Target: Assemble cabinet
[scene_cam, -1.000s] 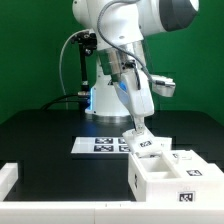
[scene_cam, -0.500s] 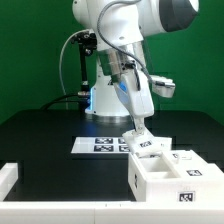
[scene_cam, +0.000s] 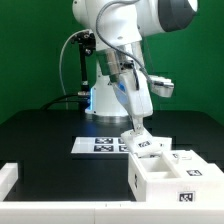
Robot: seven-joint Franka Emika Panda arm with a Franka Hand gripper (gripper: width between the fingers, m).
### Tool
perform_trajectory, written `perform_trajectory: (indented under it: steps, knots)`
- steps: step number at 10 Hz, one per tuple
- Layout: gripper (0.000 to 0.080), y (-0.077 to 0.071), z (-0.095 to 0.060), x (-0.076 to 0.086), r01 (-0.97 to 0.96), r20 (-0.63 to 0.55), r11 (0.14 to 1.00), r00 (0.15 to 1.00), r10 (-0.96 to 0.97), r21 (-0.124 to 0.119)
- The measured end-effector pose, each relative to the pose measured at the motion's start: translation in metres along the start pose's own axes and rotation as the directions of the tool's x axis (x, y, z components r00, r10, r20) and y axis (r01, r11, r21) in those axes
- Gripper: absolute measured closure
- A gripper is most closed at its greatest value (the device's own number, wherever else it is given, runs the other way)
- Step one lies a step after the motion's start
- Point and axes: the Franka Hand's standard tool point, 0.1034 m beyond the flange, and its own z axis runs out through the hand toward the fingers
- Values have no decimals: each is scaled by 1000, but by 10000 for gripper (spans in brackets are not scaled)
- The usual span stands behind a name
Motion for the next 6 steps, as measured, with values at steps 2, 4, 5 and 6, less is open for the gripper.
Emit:
perform_trajectory:
  steps: [2,4,5,6]
  knots:
    - [745,0,0,0,6,0,1000,1000,-6,0]
    - [745,0,0,0,6,0,1000,1000,-6,-1]
    - [745,0,0,0,6,0,1000,1000,-6,-1]
    - [745,-3,-2,0,7,3,1000,1000,-7,0]
